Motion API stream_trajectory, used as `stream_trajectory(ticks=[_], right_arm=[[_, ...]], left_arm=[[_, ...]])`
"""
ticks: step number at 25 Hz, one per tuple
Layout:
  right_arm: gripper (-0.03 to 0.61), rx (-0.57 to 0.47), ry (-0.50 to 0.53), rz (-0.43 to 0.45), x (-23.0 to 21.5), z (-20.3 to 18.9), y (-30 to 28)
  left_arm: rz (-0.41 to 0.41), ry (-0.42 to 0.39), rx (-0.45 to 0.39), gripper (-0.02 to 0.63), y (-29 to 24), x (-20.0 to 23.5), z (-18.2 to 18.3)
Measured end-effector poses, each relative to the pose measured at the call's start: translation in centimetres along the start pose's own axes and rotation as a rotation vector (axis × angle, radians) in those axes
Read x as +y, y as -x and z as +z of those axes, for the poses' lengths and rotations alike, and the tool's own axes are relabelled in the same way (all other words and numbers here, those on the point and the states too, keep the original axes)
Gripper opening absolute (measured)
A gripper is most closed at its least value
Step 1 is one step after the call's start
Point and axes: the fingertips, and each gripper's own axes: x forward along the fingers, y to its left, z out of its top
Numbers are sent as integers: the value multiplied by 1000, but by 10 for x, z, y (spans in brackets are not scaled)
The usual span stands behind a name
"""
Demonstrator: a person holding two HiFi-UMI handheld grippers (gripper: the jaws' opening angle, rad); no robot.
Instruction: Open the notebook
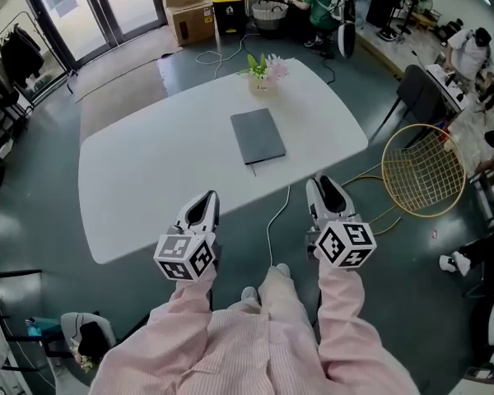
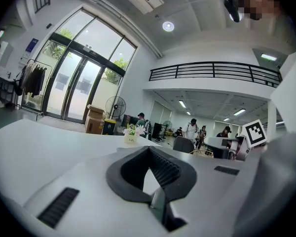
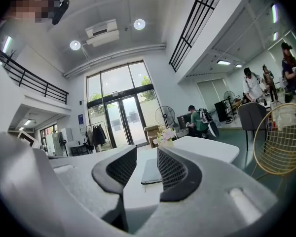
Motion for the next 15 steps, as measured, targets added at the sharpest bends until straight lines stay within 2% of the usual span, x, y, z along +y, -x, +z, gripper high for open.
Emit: stream_trajectory(ticks=[8,15], right_arm=[[114,61,-33,46,-41,-6,-67],[114,172,-51,119,-81,-13,-139]], left_arm=[[41,62,34,-2,-68,18,-9],[105,148,79,-2,-135,30,-21]])
